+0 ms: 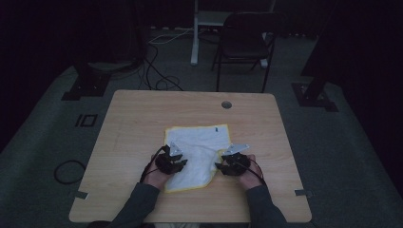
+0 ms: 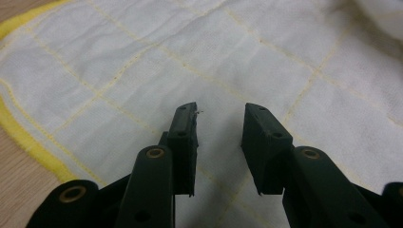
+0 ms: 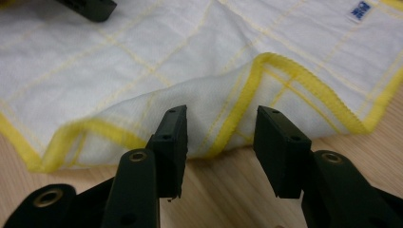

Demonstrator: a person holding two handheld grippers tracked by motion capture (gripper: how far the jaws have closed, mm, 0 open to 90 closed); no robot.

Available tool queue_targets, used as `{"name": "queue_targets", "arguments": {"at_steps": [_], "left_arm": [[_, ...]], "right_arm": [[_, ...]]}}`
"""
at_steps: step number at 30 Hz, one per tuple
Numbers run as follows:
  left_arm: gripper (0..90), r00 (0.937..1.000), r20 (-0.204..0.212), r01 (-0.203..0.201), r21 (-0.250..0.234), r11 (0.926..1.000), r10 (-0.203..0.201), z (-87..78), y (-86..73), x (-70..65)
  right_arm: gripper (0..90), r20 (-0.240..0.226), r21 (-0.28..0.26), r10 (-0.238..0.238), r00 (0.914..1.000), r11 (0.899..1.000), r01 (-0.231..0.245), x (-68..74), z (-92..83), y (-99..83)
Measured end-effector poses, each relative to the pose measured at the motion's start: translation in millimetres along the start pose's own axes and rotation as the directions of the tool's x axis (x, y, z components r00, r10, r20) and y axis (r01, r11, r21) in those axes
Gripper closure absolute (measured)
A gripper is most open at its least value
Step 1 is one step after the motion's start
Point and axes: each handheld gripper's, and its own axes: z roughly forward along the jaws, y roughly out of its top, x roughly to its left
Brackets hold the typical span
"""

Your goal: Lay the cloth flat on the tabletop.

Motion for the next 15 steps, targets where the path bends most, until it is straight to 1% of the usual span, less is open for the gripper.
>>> {"name": "queue_targets", "arguments": {"at_steps": [1, 4, 5, 6, 7, 11, 13, 14, 15], "left_arm": [[66.4, 1.0, 0.0, 0.0, 0.0, 1.0, 0.0, 0.0, -0.1, 0.1], [66.3, 1.0, 0.002, 0.001, 0.0, 1.0, -0.001, 0.1, -0.2, 0.5], [66.2, 1.0, 0.003, 0.002, 0.0, 1.0, -0.002, 0.2, -0.3, 0.5], [66.2, 1.0, 0.003, 0.002, 0.0, 1.0, -0.002, 0.2, -0.3, 0.5], [66.2, 1.0, 0.002, 0.003, 0.0, 1.0, -0.003, 0.2, -0.4, 0.5], [66.2, 1.0, 0.004, 0.003, -0.002, 1.0, -0.003, 0.2, -0.9, 1.0], [66.2, 1.0, 0.004, 0.005, -0.002, 1.0, -0.005, 0.2, -1.2, 1.2], [66.3, 1.0, 0.004, 0.005, -0.002, 1.0, -0.005, 0.2, -1.2, 1.2], [66.4, 1.0, 0.006, 0.005, -0.002, 1.0, -0.005, 0.1, -1.5, 1.5]], "right_arm": [[56.0, -0.012, -0.003, 0.012, 0.9999, 1.0, -0.012, -0.7, 2.2, 0.7], [57.1, -0.021, 0.004, 0.021, 0.9996, 1.0, -0.021, -1.8, 5.5, 1.2], [60.2, -0.028, 0.011, 0.021, 0.9994, 1.0, -0.02, -1.4, 7.7, 1.4], [60.2, -0.028, 0.011, 0.021, 0.9994, 1.0, -0.02, -1.4, 7.7, 1.4], [69.9, -0.044, 0.015, 0.016, 0.9989, 1.0, -0.015, -0.5, 8.5, 1.8], [85.3, -0.029, 0.015, 0.003, 0.9996, 1.0, -0.003, 0.3, 4.7, 1.7], [88.3, -0.015, 0.009, -0.001, 0.9999, 1.0, 0.001, 0.8, 0.1, 1.2], [88.3, -0.015, 0.009, -0.001, 0.9999, 1.0, 0.001, 0.8, 0.1, 1.2], [88.6, 0.0, -0.002, -0.001, 1.0, 1.0, 0.001, 0.7, -5.7, 0.5]]}}
